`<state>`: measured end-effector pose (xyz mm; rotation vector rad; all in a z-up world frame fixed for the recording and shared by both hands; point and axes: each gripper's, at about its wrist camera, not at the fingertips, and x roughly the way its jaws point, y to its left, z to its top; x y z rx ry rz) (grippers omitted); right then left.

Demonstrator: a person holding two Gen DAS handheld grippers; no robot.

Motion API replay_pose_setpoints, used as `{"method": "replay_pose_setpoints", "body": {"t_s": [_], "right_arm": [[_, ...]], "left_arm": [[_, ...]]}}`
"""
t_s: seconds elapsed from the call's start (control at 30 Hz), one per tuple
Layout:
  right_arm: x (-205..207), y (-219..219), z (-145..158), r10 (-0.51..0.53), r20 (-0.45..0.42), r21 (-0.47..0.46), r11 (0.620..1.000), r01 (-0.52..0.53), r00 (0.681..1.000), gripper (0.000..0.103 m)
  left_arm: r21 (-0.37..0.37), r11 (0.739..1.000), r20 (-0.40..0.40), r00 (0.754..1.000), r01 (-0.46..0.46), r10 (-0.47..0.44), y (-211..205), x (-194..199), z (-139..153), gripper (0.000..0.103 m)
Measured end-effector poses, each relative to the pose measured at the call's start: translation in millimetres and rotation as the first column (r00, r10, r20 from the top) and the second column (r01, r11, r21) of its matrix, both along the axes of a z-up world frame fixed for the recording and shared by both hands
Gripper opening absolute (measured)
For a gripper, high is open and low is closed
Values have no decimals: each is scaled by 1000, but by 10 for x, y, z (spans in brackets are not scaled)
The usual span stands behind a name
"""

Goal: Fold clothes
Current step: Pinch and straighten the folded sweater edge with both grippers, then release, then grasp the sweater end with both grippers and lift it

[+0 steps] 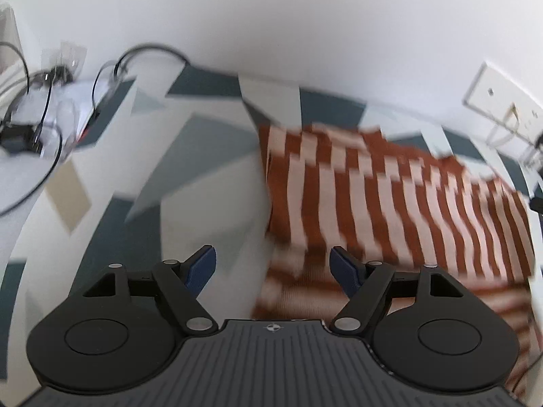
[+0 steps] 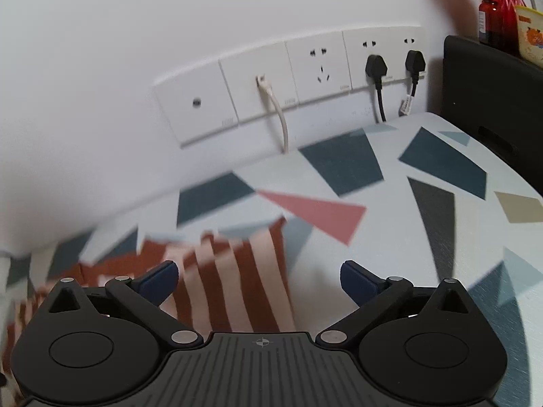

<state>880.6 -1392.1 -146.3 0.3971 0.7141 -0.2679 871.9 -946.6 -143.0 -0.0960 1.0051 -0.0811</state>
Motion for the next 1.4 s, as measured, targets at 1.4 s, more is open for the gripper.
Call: {"method": "replay_pose_setpoints", "body": {"t_s": [1.4], "right_arm": [[-2464, 781, -400, -65, -204, -142, 989, 36, 977, 102]], "left_arm": [[108, 966, 46, 970, 234, -240, 259, -1801, -387, 103]]}}
